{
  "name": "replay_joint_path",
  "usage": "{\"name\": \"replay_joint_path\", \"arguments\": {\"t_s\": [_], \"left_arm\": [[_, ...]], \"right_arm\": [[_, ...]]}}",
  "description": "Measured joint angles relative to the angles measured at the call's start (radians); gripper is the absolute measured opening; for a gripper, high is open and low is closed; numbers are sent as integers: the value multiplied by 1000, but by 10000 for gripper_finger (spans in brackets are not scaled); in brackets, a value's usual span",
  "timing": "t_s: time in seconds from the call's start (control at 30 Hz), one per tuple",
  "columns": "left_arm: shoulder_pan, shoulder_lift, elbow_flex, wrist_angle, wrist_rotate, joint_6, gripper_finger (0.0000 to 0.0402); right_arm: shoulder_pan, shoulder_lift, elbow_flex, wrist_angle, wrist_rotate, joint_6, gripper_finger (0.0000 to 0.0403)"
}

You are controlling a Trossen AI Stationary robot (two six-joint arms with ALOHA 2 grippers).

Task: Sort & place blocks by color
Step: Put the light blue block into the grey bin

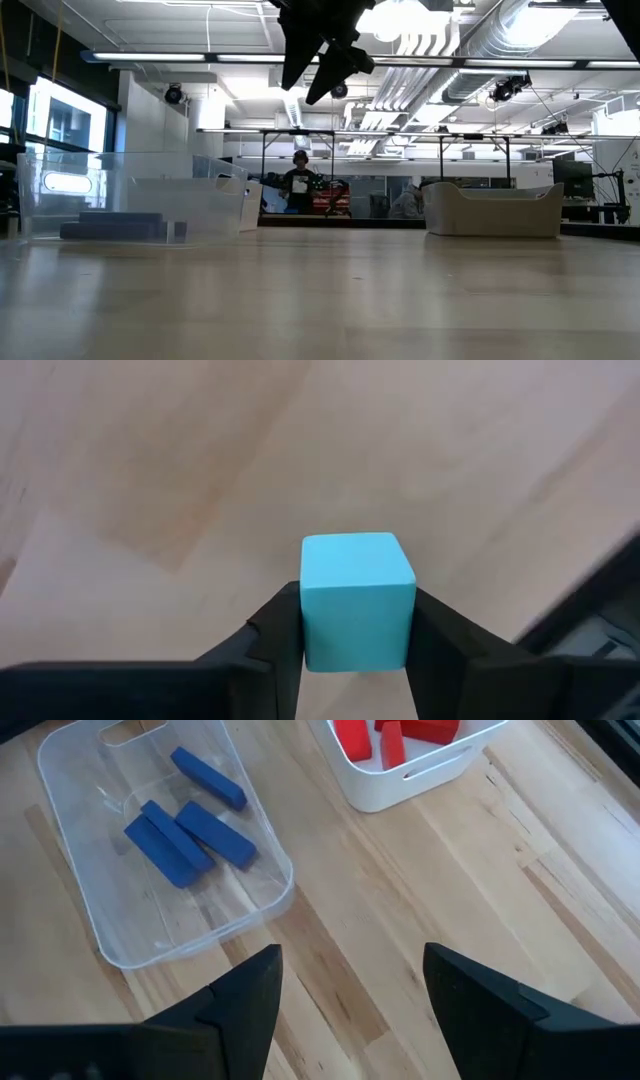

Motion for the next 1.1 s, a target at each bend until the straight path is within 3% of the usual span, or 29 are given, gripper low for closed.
{"name": "replay_joint_path", "arguments": {"t_s": [0.13, 0.47, 0.8, 1.1], "left_arm": [[16, -24, 16, 0, -59, 70, 112], [87, -134, 27, -2, -204, 264, 113], [220, -273, 28, -3, -333, 528, 113], [377, -394, 28, -7, -361, 784, 114]], "right_arm": [[0, 0, 0, 0, -11, 4, 233], [0, 0, 0, 28, -179, 48, 233], [-3, 0, 0, 106, -275, 82, 233], [-40, 0, 0, 189, -404, 150, 233]]}}
